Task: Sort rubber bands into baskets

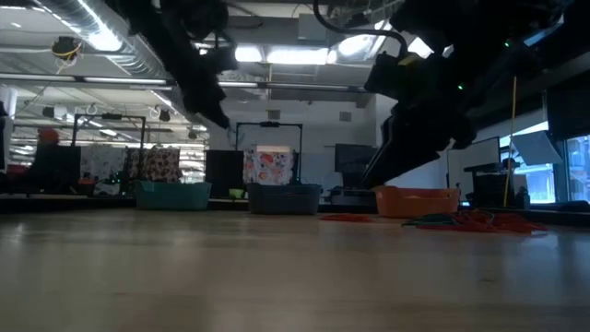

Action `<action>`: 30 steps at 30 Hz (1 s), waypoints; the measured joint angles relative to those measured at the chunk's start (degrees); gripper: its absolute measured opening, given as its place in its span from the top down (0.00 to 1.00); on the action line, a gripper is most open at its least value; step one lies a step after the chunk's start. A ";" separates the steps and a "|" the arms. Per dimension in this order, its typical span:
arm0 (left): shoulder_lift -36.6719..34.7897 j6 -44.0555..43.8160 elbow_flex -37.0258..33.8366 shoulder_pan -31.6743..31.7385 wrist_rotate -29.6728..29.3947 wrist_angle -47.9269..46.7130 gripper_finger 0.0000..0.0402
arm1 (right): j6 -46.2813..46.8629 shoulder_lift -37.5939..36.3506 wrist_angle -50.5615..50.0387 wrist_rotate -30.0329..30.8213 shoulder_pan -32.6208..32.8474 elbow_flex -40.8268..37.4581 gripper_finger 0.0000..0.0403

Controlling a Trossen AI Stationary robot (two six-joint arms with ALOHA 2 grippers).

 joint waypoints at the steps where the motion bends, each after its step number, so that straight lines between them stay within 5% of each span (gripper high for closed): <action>1: -0.06 0.00 0.00 2.15 0.00 -0.14 0.98 | 0.00 0.00 0.16 0.31 0.00 0.00 0.72; 11: 0.56 -0.94 -0.04 19.71 0.84 -0.93 0.98 | 0.00 0.00 -0.20 0.91 0.00 -0.02 0.73; 21: 0.64 -5.14 -0.04 25.72 1.24 -3.13 0.97 | 0.00 0.00 0.01 0.93 0.00 -0.02 0.73; 30: 0.66 -6.41 -0.04 26.95 1.28 -5.30 0.73 | 0.00 0.00 0.14 0.93 0.00 -0.02 0.73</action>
